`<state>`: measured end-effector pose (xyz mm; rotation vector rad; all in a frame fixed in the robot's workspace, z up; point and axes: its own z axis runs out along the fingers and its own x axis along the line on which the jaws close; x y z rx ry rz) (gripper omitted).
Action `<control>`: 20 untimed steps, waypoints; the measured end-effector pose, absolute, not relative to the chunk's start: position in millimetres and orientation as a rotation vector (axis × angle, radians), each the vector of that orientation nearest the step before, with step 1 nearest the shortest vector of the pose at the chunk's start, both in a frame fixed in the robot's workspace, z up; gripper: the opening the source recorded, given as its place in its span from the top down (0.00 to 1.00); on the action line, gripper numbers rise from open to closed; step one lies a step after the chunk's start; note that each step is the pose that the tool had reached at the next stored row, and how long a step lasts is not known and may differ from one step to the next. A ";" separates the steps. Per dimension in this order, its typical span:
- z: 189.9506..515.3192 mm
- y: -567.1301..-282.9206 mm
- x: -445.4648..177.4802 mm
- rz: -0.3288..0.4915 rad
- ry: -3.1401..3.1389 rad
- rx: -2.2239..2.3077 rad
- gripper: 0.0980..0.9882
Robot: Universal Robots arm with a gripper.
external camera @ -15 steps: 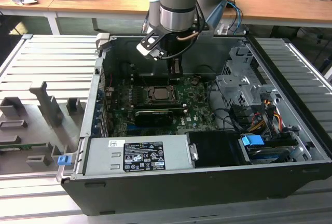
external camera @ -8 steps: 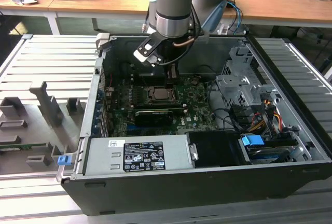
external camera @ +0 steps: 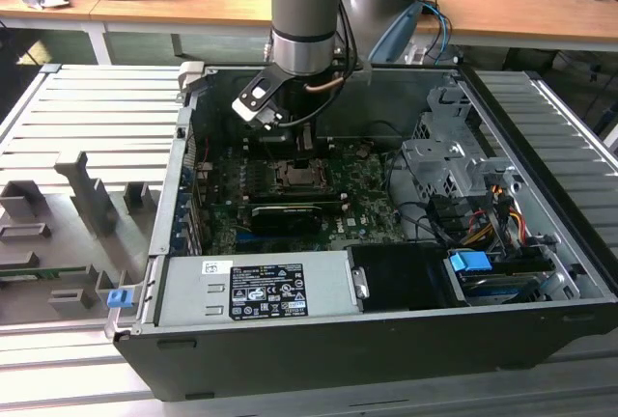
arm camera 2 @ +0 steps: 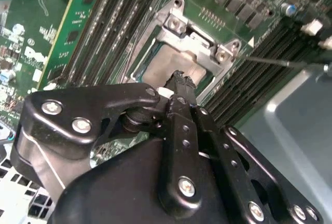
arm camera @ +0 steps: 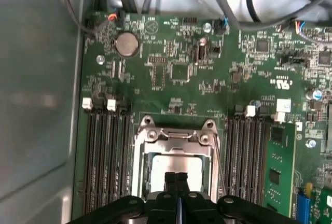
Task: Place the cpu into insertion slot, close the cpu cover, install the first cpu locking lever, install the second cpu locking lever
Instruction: 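Close the cpu cover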
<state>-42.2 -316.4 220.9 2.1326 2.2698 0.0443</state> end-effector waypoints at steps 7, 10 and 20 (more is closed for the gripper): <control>214.5 -317.4 -55.4 0.045 2.277 2.125 0.99; 210.5 -317.5 -56.8 0.044 2.278 2.124 0.99; 208.3 -317.4 -55.3 0.042 2.281 2.124 0.99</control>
